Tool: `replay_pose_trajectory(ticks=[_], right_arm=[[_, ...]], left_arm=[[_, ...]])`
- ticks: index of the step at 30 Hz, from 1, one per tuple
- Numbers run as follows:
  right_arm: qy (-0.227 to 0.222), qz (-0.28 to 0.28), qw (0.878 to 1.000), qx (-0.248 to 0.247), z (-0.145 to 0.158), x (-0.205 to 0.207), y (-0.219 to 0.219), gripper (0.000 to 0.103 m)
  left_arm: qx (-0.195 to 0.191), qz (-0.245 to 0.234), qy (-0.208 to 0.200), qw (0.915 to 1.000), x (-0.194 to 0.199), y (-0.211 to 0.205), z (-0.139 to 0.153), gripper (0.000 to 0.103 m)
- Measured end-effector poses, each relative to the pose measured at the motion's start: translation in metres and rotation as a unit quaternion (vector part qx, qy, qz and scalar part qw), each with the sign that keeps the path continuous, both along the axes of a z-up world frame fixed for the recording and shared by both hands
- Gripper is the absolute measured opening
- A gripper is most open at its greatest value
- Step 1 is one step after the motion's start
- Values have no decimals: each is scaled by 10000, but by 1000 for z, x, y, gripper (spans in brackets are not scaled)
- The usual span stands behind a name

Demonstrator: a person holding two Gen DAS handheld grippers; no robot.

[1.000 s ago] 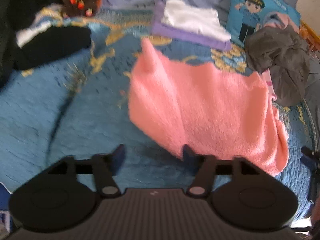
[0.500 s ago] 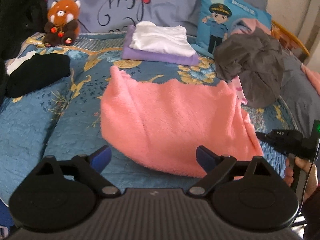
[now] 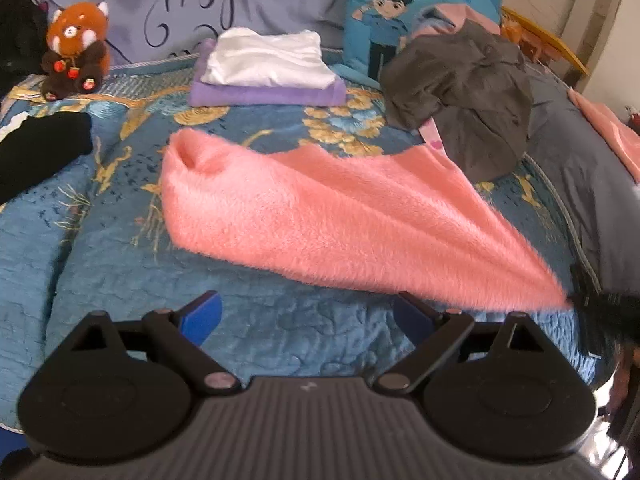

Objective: Fold clothes

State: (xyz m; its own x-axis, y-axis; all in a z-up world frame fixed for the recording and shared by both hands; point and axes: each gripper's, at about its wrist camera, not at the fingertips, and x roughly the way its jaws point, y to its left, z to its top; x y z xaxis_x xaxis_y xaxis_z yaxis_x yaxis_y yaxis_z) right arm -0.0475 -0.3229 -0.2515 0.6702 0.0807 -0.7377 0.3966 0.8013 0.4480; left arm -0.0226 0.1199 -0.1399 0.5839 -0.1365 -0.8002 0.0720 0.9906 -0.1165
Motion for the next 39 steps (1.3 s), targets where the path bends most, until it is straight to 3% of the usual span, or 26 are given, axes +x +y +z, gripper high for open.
replay_pose_trajectory(ticks=[2,5,8,11,15,18,21,25,29,30,32,39], right_arm=[[265,170,9995,31,-9,-17,9,1],[272,204,9992,-193,-4,-26,19,2],[96,-65,9965,-825,21,-16,19,10],[-466,51,9908,-1268,50,11,14,22],[-796,1130,9844,-1085,64,88,21,22],[-699,2219,9668,-1056,57,155,45,22],[-478,2909,9480,-1198,42,202,68,22],[-301,3328,9331,-1329,26,233,89,26],[-214,3715,9149,-1564,14,237,109,29],[-239,3806,9081,-1730,12,235,115,27],[-338,3922,8966,-2029,12,229,123,4],[-1066,3632,8948,-2368,45,214,112,3]], left_arm=[[41,-39,-13,10000,-1,-2,0,94],[58,-32,-16,10000,-2,-2,1,96],[83,6,11,10000,0,1,0,96],[71,41,37,10000,1,3,-2,96],[144,6,32,9999,3,0,-4,96],[202,-60,26,9998,4,-5,-7,96],[202,-95,62,9997,6,-7,-10,97],[125,-63,158,9998,7,-5,-15,98],[67,-50,228,9997,10,-1,-21,98],[47,-39,251,9997,11,0,-23,98],[4,-2,302,9995,12,3,-26,98],[-50,15,360,9993,14,5,-30,98]])
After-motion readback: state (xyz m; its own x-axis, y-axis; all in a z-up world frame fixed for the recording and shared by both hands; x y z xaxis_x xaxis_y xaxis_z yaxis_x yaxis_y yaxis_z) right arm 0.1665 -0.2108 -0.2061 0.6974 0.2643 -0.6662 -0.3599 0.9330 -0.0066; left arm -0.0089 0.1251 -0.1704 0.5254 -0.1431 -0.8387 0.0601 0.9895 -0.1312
